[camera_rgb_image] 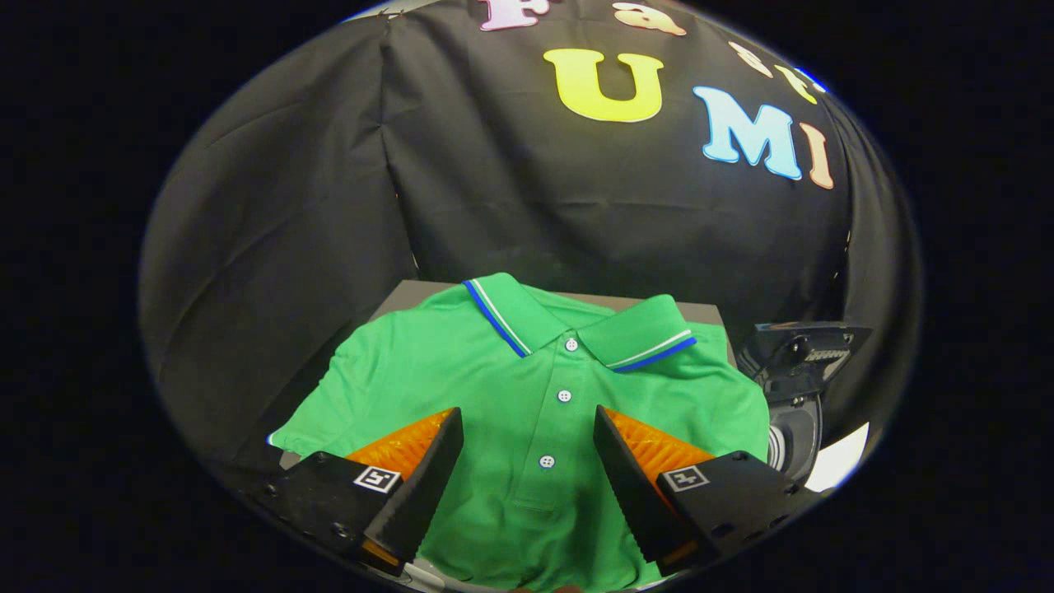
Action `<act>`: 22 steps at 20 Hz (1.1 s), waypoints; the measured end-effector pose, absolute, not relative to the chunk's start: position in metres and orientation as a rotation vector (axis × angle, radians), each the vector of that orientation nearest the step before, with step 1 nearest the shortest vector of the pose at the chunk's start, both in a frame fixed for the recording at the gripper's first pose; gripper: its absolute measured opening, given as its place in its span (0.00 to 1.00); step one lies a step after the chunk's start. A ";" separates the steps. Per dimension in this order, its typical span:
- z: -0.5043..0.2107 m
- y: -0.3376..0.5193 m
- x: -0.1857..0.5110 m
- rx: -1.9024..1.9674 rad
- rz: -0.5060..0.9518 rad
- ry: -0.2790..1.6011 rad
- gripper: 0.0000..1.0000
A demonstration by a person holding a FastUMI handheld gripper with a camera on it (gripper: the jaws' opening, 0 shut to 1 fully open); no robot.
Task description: Put the clothes into the washing machine and then close the washing machine lid.
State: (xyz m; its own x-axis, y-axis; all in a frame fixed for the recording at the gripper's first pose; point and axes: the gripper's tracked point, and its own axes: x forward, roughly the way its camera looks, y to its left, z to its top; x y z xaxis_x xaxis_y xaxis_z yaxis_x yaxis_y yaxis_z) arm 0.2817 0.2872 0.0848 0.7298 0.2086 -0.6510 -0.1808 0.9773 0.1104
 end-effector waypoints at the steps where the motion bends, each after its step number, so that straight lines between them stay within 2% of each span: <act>1: 0.079 0.287 0.279 0.034 0.209 0.738 0.99; 15: 0.069 0.288 0.278 -0.045 0.245 0.755 0.95; 20: 0.068 0.289 0.274 -0.044 0.278 0.747 0.09; 22: 0.070 0.291 0.274 -0.054 0.287 0.749 0.09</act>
